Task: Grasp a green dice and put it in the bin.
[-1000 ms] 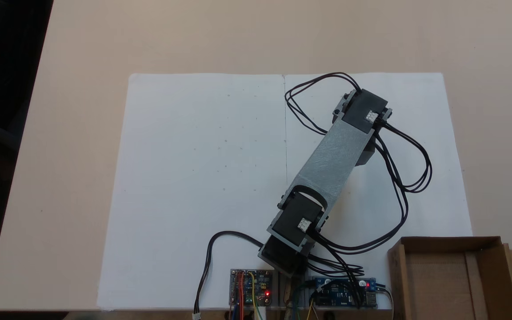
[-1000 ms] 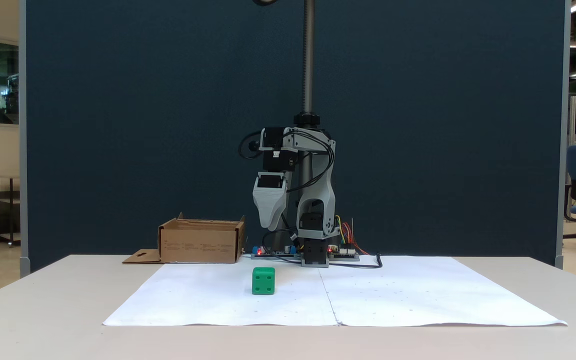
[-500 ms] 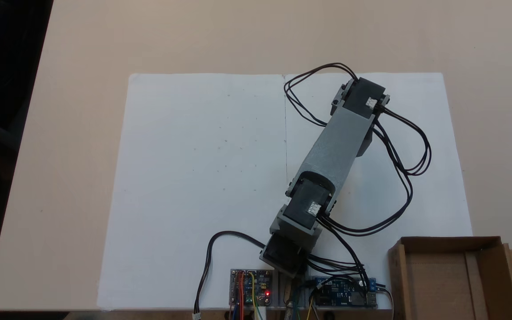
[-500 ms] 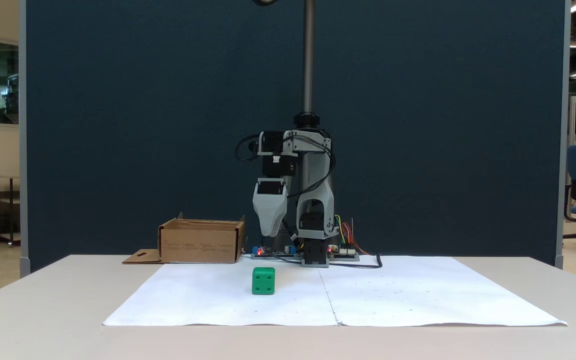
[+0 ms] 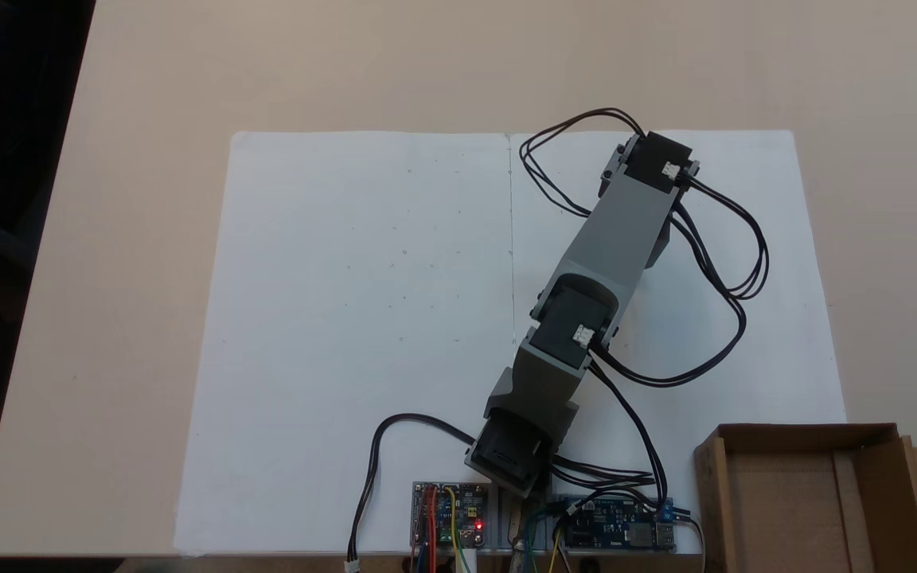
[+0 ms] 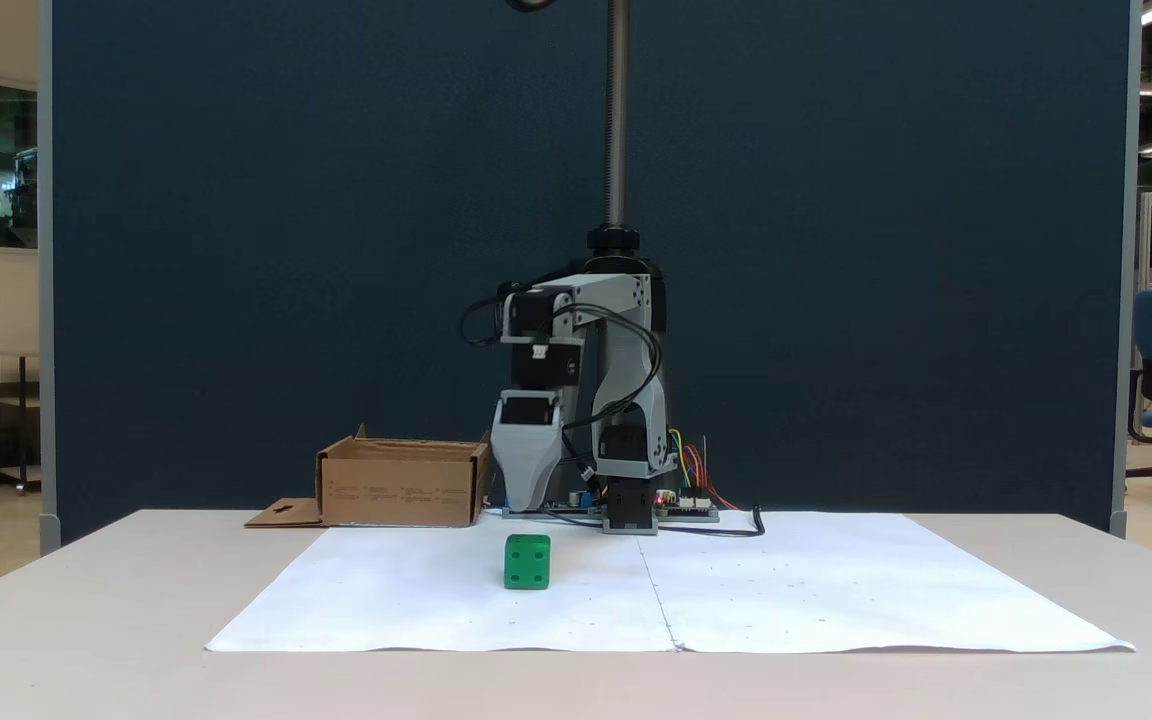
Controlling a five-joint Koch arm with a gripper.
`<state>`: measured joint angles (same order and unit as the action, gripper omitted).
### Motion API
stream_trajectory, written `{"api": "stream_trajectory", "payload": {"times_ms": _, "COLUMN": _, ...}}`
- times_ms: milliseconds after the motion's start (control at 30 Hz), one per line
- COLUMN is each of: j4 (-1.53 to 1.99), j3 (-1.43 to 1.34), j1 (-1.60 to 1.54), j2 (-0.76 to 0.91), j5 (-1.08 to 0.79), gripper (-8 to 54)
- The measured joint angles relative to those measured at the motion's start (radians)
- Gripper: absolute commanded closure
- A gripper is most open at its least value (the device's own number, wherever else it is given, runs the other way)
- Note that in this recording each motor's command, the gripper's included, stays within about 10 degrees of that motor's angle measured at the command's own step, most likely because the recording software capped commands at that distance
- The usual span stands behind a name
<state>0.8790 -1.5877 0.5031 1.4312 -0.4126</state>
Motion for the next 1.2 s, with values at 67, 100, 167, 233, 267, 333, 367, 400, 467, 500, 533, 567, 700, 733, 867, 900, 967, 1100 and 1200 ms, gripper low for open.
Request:
{"api": "stream_trajectory", "payload": {"times_ms": 67, "j4": -0.009, "j3": 0.000, "j1": 0.003, "j2": -0.020, "j5": 0.000, "gripper": 3.9}}
{"api": "stream_trajectory", "payload": {"times_ms": 100, "j4": -0.015, "j3": 0.000, "j1": 0.002, "j2": -0.028, "j5": 0.000, "gripper": 3.9}}
{"api": "stream_trajectory", "payload": {"times_ms": 167, "j4": -0.021, "j3": 0.000, "j1": 0.002, "j2": -0.043, "j5": 0.000, "gripper": 3.9}}
{"api": "stream_trajectory", "payload": {"times_ms": 233, "j4": -0.026, "j3": 0.000, "j1": 0.002, "j2": -0.060, "j5": 0.000, "gripper": 3.9}}
{"api": "stream_trajectory", "payload": {"times_ms": 267, "j4": -0.026, "j3": 0.000, "j1": 0.002, "j2": -0.063, "j5": 0.000, "gripper": 3.9}}
{"api": "stream_trajectory", "payload": {"times_ms": 333, "j4": -0.026, "j3": 0.002, "j1": 0.002, "j2": -0.077, "j5": 0.000, "gripper": 3.9}}
{"api": "stream_trajectory", "payload": {"times_ms": 367, "j4": -0.026, "j3": 0.000, "j1": 0.002, "j2": -0.086, "j5": 0.000, "gripper": 3.8}}
{"api": "stream_trajectory", "payload": {"times_ms": 400, "j4": -0.026, "j3": 0.000, "j1": 0.002, "j2": -0.095, "j5": 0.000, "gripper": 3.8}}
{"api": "stream_trajectory", "payload": {"times_ms": 467, "j4": -0.026, "j3": 0.000, "j1": 0.002, "j2": -0.114, "j5": 0.000, "gripper": 3.8}}
{"api": "stream_trajectory", "payload": {"times_ms": 500, "j4": -0.026, "j3": 0.000, "j1": 0.002, "j2": -0.118, "j5": 0.000, "gripper": 3.8}}
{"api": "stream_trajectory", "payload": {"times_ms": 533, "j4": -0.026, "j3": 0.000, "j1": 0.006, "j2": -0.120, "j5": 0.000, "gripper": 3.8}}
{"api": "stream_trajectory", "payload": {"times_ms": 567, "j4": -0.026, "j3": 0.002, "j1": 0.011, "j2": -0.123, "j5": -0.002, "gripper": 3.8}}
{"api": "stream_trajectory", "payload": {"times_ms": 700, "j4": -0.028, "j3": 0.002, "j1": 0.020, "j2": -0.135, "j5": -0.002, "gripper": 3.9}}
{"api": "stream_trajectory", "payload": {"times_ms": 733, "j4": -0.028, "j3": 0.003, "j1": 0.021, "j2": -0.144, "j5": -0.002, "gripper": 3.9}}
{"api": "stream_trajectory", "payload": {"times_ms": 867, "j4": -0.046, "j3": 0.006, "j1": 0.021, "j2": -0.163, "j5": -0.002, "gripper": 3.9}}
{"api": "stream_trajectory", "payload": {"times_ms": 900, "j4": -0.054, "j3": 0.003, "j1": 0.020, "j2": -0.169, "j5": -0.002, "gripper": 3.9}}
{"api": "stream_trajectory", "payload": {"times_ms": 967, "j4": -0.063, "j3": 0.005, "j1": 0.020, "j2": -0.167, "j5": -0.003, "gripper": 3.9}}
{"api": "stream_trajectory", "payload": {"times_ms": 1100, "j4": -0.064, "j3": 0.003, "j1": 0.009, "j2": -0.190, "j5": -0.003, "gripper": 3.9}}
{"api": "stream_trajectory", "payload": {"times_ms": 1200, "j4": -0.064, "j3": 0.005, "j1": 0.006, "j2": -0.190, "j5": -0.006, "gripper": 3.9}}
